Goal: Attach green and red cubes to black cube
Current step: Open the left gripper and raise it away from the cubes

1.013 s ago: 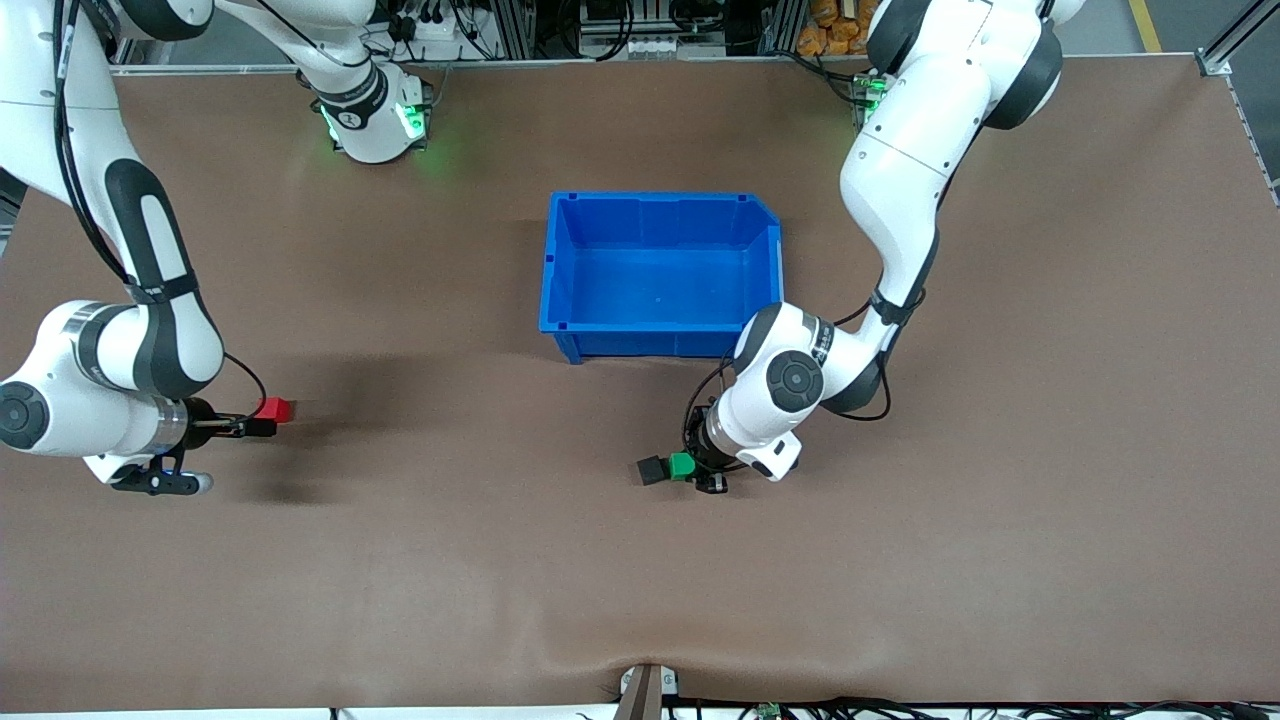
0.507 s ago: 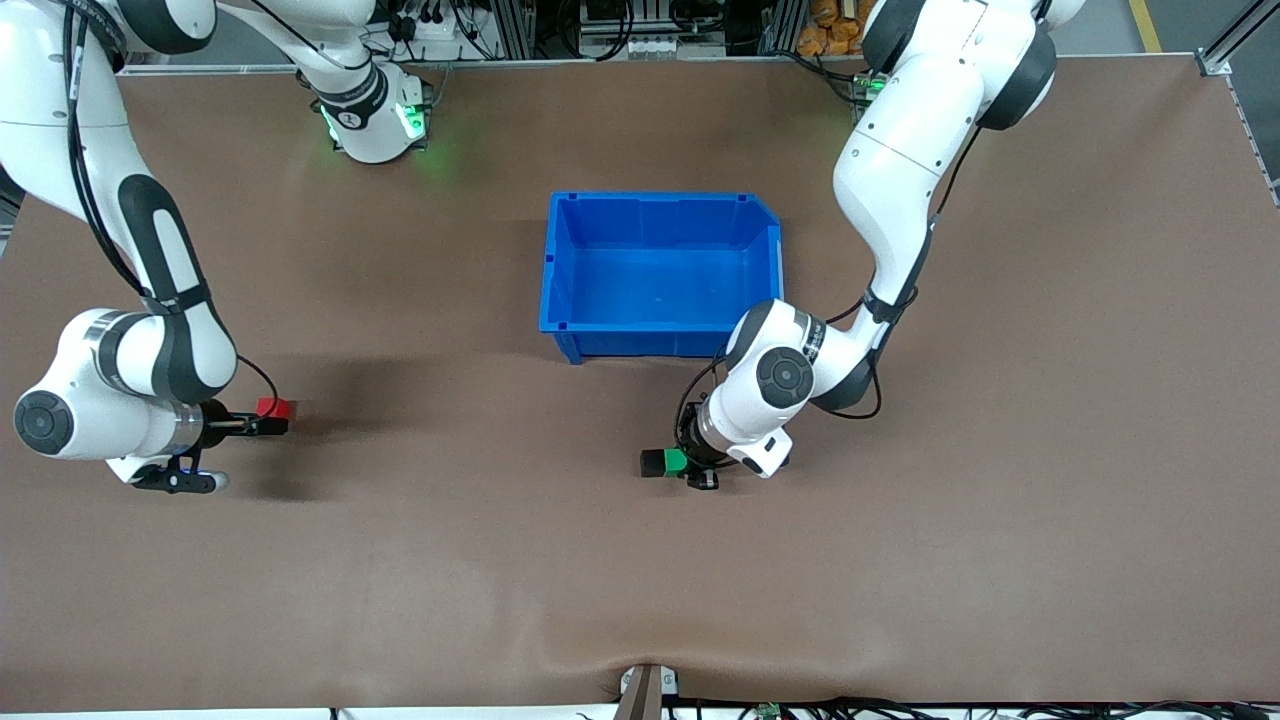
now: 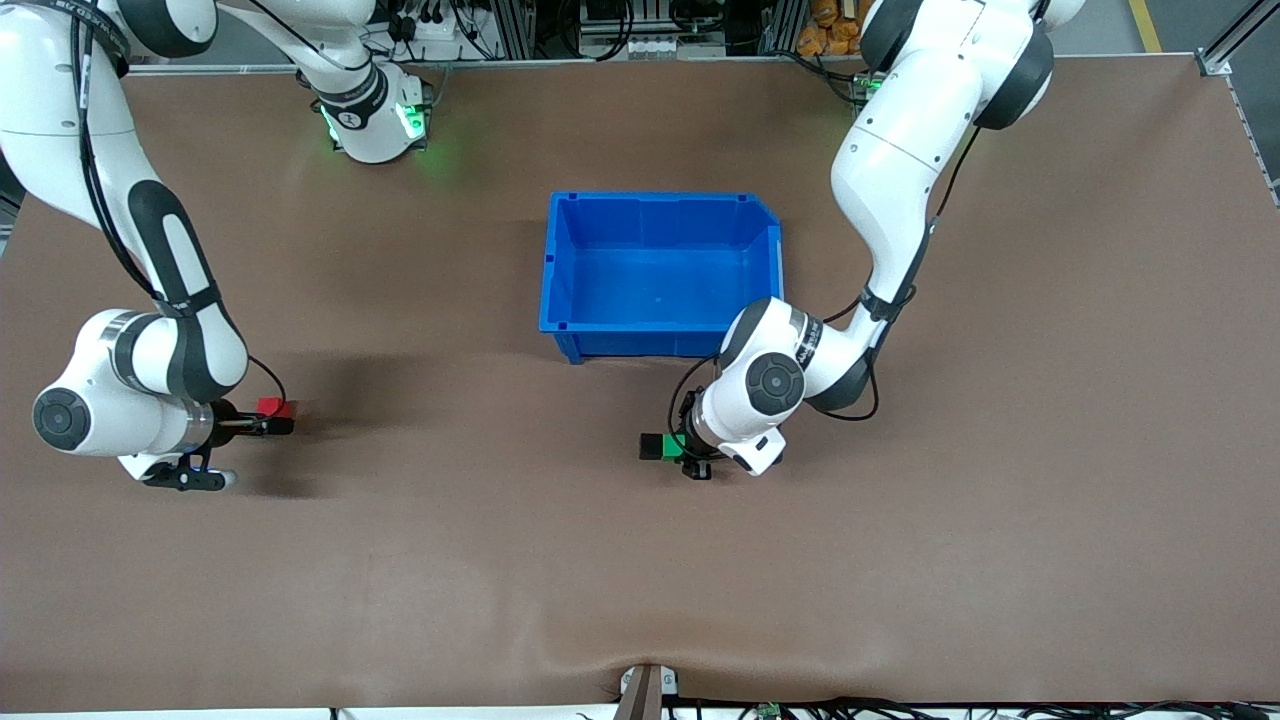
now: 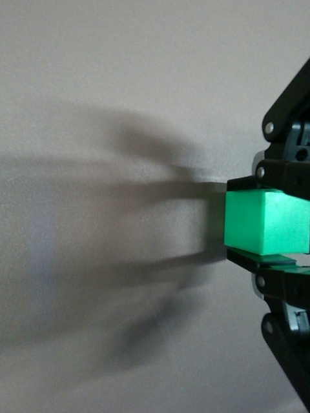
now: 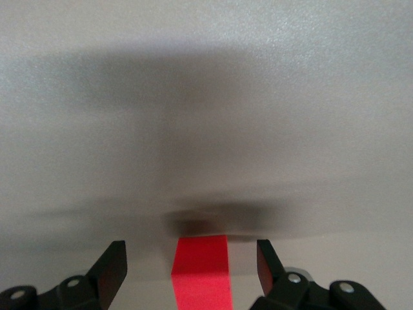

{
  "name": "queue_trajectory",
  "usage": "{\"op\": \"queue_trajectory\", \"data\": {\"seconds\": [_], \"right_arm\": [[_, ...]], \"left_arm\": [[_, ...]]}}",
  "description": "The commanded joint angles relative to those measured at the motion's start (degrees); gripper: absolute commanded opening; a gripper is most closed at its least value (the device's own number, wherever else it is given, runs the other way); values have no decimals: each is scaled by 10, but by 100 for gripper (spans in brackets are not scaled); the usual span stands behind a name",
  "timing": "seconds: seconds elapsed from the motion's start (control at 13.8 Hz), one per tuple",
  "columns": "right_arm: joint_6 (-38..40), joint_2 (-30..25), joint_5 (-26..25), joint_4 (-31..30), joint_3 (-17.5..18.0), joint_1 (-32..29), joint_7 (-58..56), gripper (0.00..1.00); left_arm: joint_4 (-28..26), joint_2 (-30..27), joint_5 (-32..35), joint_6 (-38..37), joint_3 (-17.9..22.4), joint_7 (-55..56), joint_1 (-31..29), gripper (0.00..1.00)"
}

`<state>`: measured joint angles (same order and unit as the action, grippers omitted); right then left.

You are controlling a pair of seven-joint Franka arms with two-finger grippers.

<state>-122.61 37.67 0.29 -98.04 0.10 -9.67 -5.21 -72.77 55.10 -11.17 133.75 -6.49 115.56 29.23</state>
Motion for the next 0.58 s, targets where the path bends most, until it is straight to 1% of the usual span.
{"op": "queue_trajectory", "data": {"seconds": [0.0,0.29,0.36,0.51], "right_arm": [[-4,-2,-1,-7,10,-13,-8,79],[-8,6,-1,-7,10,-14,-8,77],[-11,6,-1,-14,10,-14,-8,76],[-37,5,-1,-30,10,-13,-8,75]], "left_arm": [[4,4,-6,-16,8,-17,6,0],[6,4,-5,-10,13,-17,5,0],[7,4,-5,-10,24,-17,7,0],[17,4,-5,-6,31,-17,7,0]]}}
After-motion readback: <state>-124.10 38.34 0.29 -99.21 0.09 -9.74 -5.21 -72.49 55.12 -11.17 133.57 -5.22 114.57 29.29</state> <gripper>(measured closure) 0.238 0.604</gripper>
